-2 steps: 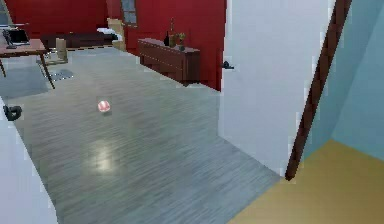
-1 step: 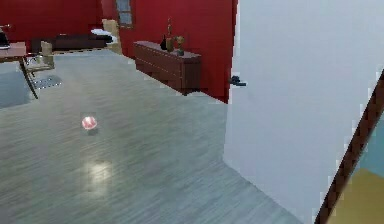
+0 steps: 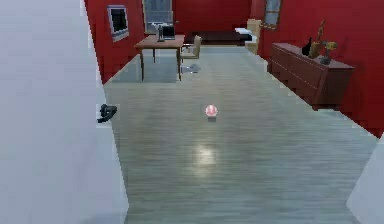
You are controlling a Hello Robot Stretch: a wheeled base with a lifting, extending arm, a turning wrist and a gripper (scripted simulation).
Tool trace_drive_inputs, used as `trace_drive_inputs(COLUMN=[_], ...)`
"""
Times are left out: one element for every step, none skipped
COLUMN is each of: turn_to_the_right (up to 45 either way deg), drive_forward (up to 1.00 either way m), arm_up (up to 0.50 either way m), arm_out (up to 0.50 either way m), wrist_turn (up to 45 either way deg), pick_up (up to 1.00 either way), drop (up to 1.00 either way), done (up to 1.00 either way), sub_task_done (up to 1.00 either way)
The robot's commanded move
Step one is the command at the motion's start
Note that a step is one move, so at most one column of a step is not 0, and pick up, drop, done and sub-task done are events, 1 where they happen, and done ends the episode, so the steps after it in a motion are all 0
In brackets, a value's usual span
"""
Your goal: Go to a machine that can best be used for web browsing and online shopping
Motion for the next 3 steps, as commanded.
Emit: trace_drive_inputs(turn_to_the_right=[0.0,0.0,-12.0], drive_forward=[1.00,0.30,0.00], arm_up=[0.00,0.00,0.00], arm_out=[0.00,0.00,0.00], wrist_turn=[0.0,0.0,0.0], pick_up=[0.00,0.00,0.00], drop=[0.00,0.00,0.00], done=[0.00,0.00,0.00], sub_task_done=[0.00,0.00,0.00])
